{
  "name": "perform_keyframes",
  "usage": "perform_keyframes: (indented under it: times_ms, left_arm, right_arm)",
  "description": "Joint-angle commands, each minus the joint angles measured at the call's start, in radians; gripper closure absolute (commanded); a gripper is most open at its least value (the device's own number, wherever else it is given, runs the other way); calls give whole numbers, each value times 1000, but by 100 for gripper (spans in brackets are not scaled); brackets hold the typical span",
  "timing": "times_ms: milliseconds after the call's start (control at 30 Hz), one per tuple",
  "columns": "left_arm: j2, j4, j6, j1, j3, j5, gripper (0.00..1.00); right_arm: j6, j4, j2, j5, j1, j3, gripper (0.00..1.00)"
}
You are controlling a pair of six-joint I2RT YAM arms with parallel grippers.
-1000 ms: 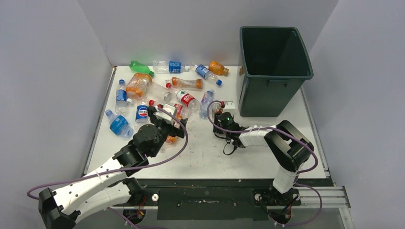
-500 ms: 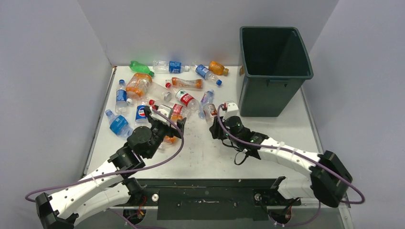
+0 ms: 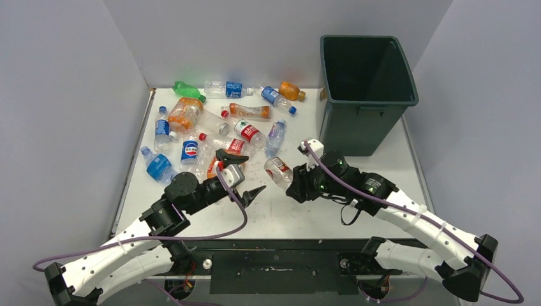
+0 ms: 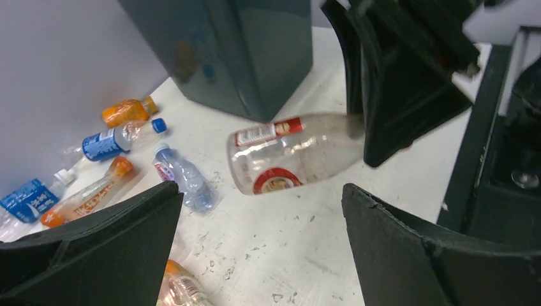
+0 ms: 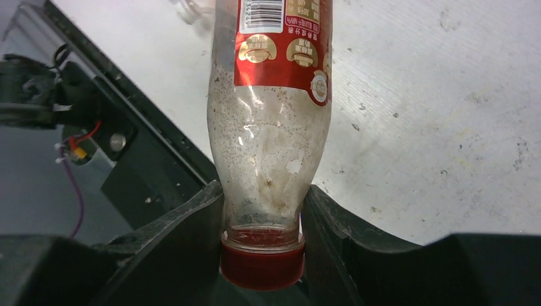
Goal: Put the plastic bottles in the bin
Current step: Pick up the plastic bottle at the center of the board.
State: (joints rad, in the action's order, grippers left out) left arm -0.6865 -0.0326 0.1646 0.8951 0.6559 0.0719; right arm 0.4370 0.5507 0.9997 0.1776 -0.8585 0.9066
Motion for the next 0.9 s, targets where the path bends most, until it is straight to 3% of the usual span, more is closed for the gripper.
perform_keyframes:
  times_ms: [0,133,433,867]
  left_arm:
    - [22,12,129,9,-18,136,4]
    - [65,11,264,29,-68,43,4]
    - [94,93,489,120,-103,-27,4]
    - [-20,194,437,162,-45,114,4]
  right_arm:
    - [-102,218,1,136,-5,172,95]
    - [-150,347,48,179,-6,243,95]
    - [-213,408,117,260,-16,291,95]
    - [-211,366,175,280,-53,341,95]
